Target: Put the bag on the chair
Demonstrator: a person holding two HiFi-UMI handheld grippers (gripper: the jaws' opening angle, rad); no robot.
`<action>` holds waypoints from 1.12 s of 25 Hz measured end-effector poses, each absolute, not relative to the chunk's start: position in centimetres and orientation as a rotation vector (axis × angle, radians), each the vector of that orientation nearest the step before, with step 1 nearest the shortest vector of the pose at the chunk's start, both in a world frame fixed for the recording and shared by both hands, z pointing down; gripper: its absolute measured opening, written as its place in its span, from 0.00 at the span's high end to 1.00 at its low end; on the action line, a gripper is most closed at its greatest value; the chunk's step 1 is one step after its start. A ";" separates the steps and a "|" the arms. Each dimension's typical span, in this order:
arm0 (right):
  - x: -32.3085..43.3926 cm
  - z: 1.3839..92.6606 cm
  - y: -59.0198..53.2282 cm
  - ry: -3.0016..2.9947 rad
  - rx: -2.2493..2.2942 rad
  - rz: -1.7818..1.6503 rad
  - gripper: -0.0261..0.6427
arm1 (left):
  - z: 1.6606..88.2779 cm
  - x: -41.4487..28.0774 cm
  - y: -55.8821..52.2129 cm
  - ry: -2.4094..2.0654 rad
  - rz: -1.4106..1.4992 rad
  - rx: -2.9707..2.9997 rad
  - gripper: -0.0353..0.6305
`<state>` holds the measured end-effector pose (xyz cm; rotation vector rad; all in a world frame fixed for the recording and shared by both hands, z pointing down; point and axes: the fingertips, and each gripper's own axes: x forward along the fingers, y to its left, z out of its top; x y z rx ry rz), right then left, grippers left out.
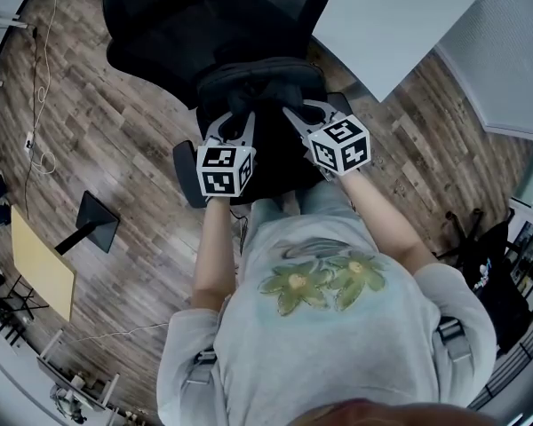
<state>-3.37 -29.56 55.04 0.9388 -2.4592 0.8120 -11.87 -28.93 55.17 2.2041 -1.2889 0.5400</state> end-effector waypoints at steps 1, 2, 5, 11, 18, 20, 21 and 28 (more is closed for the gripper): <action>-3.4 55.4 -29.7 -2.455 0.934 0.815 0.89 | 55.4 -12.0 -29.0 -1.299 0.539 2.197 0.84; -3.4 55.7 -29.8 -2.451 0.929 0.816 0.89 | 55.7 -12.1 -29.2 -1.310 0.537 2.188 0.84; -3.6 56.6 -30.7 -2.438 0.924 0.816 0.89 | 56.7 -12.5 -29.8 -1.350 0.542 2.170 0.84; -3.8 58.8 -32.4 -2.408 0.946 0.795 0.89 | 58.3 -13.0 -31.2 -1.409 0.541 2.171 0.84; -4.5 60.8 -35.3 -2.396 0.958 0.736 0.90 | 60.3 -14.2 -33.2 -1.480 0.594 2.142 0.84; -4.8 61.3 -36.1 -2.392 0.959 0.722 0.90 | 61.2 -14.8 -33.8 -1.499 0.611 2.127 0.84; -4.9 61.6 -36.4 -2.391 0.959 0.713 0.90 | 61.6 -15.0 -34.0 -1.504 0.613 2.121 0.84; -5.5 63.4 -38.9 -2.382 0.949 0.524 0.89 | 63.3 -15.8 -36.2 -1.521 0.644 2.087 0.85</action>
